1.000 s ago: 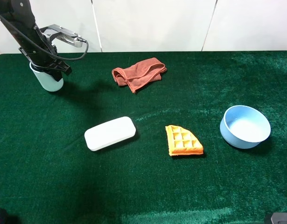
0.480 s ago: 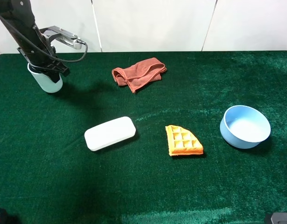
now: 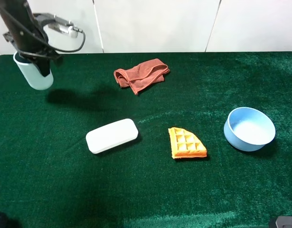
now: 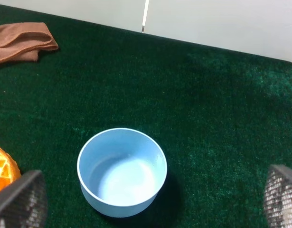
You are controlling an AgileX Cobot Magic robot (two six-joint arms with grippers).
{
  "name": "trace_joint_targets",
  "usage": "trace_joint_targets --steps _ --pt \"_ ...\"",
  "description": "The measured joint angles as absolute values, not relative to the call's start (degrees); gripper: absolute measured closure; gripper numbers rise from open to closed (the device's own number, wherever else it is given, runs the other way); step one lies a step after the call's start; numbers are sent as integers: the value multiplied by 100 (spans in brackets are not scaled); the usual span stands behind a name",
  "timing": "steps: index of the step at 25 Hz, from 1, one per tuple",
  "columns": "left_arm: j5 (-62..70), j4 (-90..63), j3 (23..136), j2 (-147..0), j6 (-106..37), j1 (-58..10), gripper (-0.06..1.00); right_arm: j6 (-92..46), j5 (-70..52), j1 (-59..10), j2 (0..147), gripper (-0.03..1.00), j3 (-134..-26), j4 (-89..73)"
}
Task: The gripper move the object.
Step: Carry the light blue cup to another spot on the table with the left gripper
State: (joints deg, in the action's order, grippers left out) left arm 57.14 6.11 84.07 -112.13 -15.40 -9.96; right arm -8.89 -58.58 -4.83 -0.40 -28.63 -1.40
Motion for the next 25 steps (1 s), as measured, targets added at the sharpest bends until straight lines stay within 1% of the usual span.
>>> trace_joint_targets --steps 4,11,25 --pt "6160 628 9034 -11213 -1528 -1316 90 -889 -5858 -483 -40 27 -2863 -140" --pt "6558 638 10097 -11295 -1528 -2149 90 -889 -5858 -483 -40 27 -2863 -140" --pt "6632 596 12218 -12599 -1528 -3976 90 -889 -5858 -483 -40 27 -2863 -140"
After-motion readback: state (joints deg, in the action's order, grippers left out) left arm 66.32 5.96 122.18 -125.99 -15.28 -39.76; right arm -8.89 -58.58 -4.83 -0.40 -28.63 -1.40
